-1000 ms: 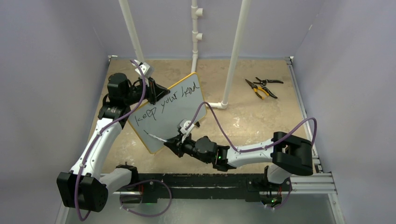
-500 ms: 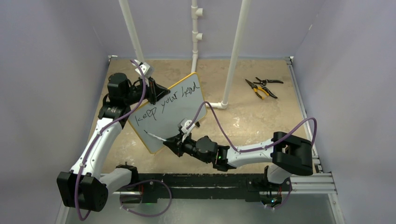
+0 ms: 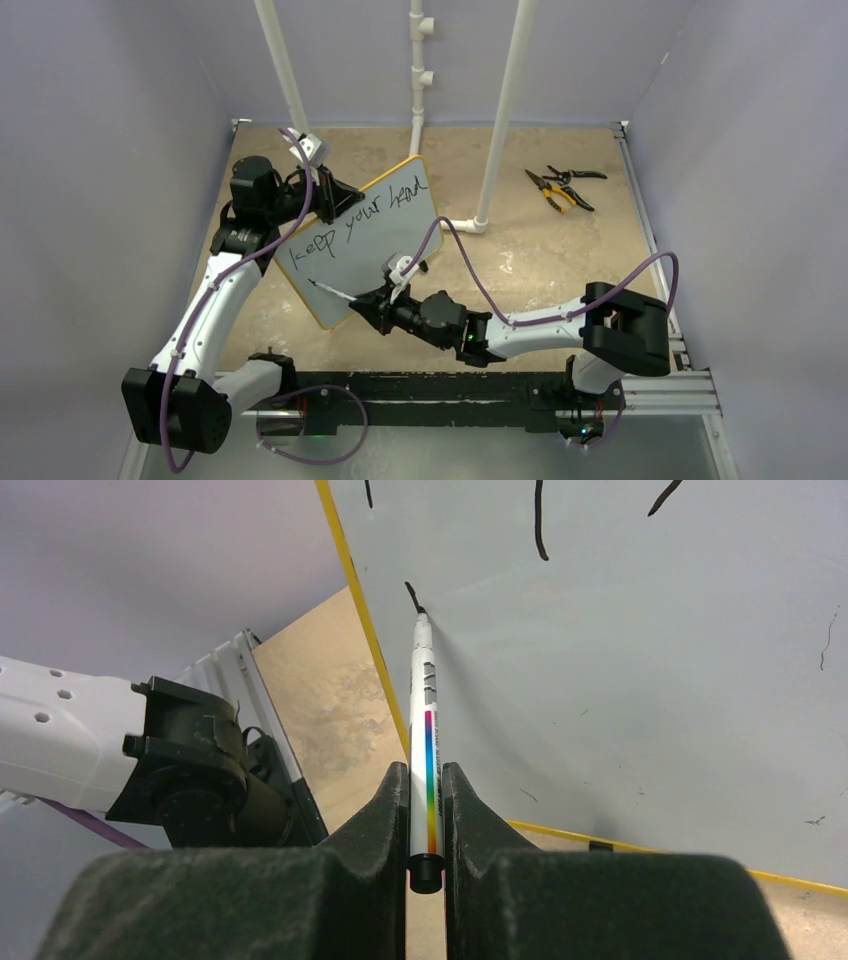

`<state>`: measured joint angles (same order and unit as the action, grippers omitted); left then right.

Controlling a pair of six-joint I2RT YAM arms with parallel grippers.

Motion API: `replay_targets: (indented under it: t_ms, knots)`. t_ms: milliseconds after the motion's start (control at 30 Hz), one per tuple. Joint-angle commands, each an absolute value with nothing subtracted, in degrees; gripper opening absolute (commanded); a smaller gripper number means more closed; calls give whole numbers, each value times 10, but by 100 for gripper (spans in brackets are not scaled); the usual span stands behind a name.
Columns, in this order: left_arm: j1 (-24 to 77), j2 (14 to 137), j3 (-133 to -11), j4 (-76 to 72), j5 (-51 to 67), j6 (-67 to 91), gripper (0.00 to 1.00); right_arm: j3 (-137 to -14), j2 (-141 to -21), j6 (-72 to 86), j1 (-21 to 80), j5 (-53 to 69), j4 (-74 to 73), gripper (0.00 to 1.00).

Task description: Write a sentence on the whiteboard

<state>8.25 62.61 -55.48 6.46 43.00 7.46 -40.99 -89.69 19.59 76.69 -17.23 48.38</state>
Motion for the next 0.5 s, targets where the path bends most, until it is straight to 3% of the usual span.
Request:
replay_targets:
  t_ms: [0,467]
  knots:
    - [84,629,-551,55,450,77,0,-412,-887,209,764,-208,492,0]
    - [84,628,-551,55,450,77,0,-395,-876,230,763,-230,477,0]
